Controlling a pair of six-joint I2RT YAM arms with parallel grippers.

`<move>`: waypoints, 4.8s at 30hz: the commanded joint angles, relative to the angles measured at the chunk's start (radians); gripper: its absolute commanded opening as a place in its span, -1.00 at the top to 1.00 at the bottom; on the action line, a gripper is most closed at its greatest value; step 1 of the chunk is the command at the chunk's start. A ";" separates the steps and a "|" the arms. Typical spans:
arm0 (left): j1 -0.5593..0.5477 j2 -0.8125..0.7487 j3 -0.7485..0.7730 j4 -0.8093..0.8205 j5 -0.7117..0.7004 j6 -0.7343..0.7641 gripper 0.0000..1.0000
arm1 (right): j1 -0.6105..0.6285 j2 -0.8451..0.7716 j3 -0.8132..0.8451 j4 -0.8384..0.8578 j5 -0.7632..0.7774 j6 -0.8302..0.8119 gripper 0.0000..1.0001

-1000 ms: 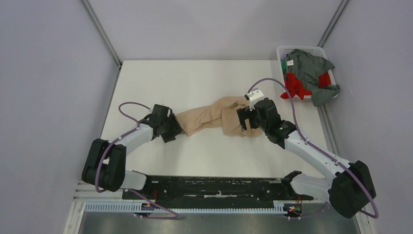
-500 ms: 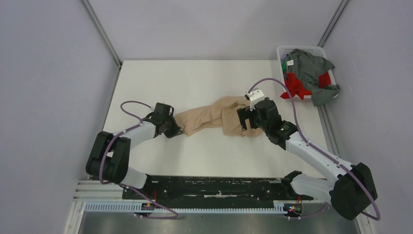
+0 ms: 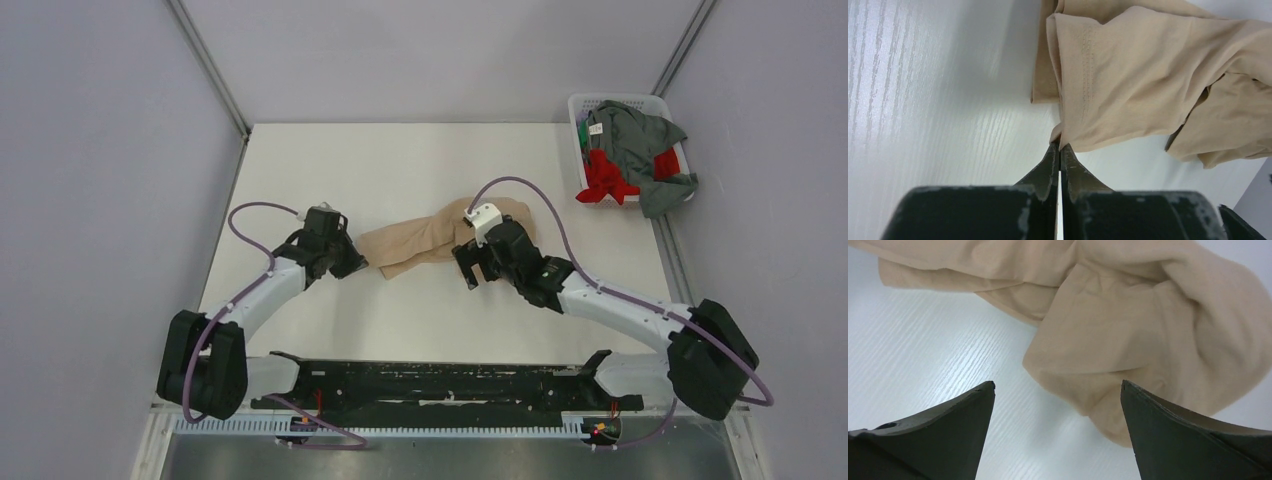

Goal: Fold and stack the t-shirts
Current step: Flatten out the tshirt

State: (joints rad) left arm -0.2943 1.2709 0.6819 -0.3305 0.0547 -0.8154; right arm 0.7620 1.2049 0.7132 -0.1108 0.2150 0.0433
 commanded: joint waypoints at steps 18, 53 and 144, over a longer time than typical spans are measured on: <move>-0.005 -0.070 0.021 -0.007 0.003 0.015 0.96 | 0.056 0.448 0.082 0.148 0.223 0.195 -0.73; 0.000 -0.387 0.647 -0.139 -0.434 0.125 0.96 | -0.110 -0.422 0.257 0.236 0.374 -0.274 1.00; 0.185 0.367 0.220 -0.077 -0.128 0.149 -0.99 | -0.579 0.853 0.620 0.135 -0.145 -0.002 -0.96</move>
State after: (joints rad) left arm -0.1242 1.6352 0.9371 -0.4034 -0.0261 -0.6876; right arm 0.2150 2.0258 1.2682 0.0265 0.0017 0.0364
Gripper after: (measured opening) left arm 0.994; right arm 0.979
